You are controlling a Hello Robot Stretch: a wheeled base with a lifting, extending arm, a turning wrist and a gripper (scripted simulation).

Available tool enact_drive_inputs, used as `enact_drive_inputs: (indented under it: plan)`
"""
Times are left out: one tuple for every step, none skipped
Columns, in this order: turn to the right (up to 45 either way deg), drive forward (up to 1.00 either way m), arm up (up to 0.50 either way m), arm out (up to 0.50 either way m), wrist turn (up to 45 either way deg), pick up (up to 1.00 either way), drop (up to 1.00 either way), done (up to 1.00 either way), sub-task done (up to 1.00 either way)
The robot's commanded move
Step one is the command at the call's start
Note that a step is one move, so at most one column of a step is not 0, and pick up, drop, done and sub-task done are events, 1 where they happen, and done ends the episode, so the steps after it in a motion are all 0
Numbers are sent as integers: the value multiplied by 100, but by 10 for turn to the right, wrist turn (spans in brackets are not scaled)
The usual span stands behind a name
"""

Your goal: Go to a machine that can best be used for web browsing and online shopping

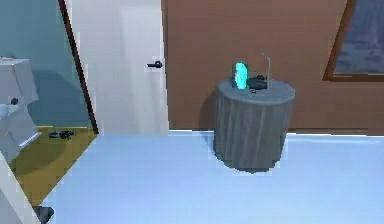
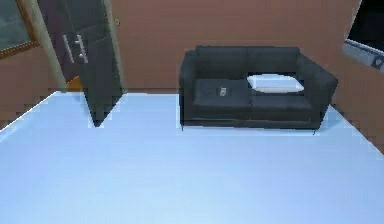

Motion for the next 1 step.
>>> enact_drive_inputs:
  plan:
    - [0,85,0,0,0,0,0,0,0]
